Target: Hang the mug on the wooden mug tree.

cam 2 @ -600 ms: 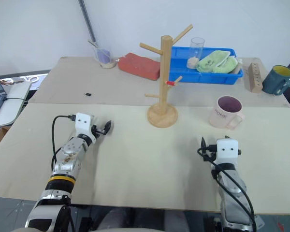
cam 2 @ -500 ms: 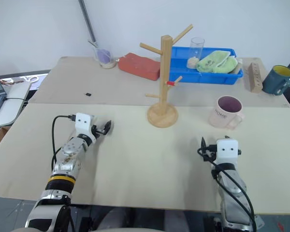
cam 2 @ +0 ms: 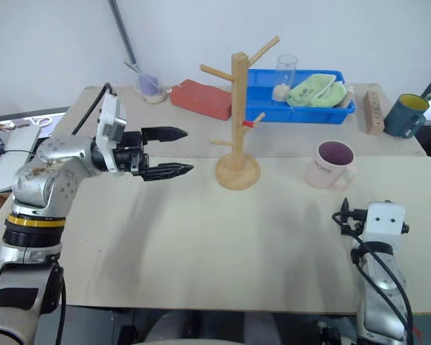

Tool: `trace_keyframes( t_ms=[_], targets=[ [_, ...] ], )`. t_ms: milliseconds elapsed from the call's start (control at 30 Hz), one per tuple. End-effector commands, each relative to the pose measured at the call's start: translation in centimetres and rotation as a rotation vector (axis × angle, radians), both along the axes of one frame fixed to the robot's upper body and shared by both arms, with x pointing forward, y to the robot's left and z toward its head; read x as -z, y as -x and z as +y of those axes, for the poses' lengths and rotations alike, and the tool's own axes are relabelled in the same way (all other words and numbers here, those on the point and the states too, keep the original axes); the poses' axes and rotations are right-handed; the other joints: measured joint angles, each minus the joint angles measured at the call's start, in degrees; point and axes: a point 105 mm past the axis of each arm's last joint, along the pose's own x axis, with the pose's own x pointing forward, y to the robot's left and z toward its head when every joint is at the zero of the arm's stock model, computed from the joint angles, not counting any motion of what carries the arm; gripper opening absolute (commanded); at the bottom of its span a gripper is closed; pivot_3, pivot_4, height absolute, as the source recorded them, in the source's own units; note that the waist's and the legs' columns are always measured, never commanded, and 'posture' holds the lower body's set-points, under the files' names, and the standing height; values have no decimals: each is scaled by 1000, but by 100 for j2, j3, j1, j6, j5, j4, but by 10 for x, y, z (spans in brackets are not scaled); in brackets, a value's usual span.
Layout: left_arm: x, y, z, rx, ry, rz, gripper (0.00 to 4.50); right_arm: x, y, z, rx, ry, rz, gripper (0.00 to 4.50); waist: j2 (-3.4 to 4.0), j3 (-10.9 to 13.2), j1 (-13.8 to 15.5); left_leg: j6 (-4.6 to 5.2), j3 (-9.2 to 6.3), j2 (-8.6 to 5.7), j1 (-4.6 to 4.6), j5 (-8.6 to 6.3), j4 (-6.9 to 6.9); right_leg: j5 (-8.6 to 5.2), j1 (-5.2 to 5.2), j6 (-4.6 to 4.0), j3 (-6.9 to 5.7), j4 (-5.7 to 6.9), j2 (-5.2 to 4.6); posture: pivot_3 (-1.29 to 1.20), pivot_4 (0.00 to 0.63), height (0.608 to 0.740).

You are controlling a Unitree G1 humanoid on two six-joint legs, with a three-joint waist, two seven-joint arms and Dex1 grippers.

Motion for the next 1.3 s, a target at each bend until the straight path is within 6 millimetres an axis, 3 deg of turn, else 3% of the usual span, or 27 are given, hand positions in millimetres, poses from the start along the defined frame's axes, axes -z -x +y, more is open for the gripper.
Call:
trace_keyframes(
  t_ms=[33,267,567,1067,1300],
  targets=[
    [-20,14,-12,126,-29,-67,4500,-14,-11,-4,-27,3,-36,4471,-2,3,-21,0,0,1,0,0,0,0,-1,0,1,0,3,0,150,740],
    [-40,25,-23,219,-25,-105,4500,-17,-29,-8,-51,-30,-52,4471,-6,6,-25,10,1,7,-1,-6,2,-1,-1,-2,6,0,12,0,150,740],
    [-39,23,-24,197,-14,-116,4500,-16,-51,-1,-76,-58,-61,4471,6,-1,-22,10,2,6,1,-5,7,0,-3,-4,9,1,11,0,150,740],
    [-38,25,-24,184,-14,-115,4500,-7,-71,-26,47,-86,-70,4471,15,-6,-29,11,4,6,2,-5,7,2,-2,-6,15,2,13,0,150,740],
    [-38,24,-23,181,-17,-114,4500,-4,-80,-25,40,-104,-77,4471,17,-8,-33,11,4,6,2,-5,7,5,-2,-11,18,2,14,0,150,740]
  ],
)
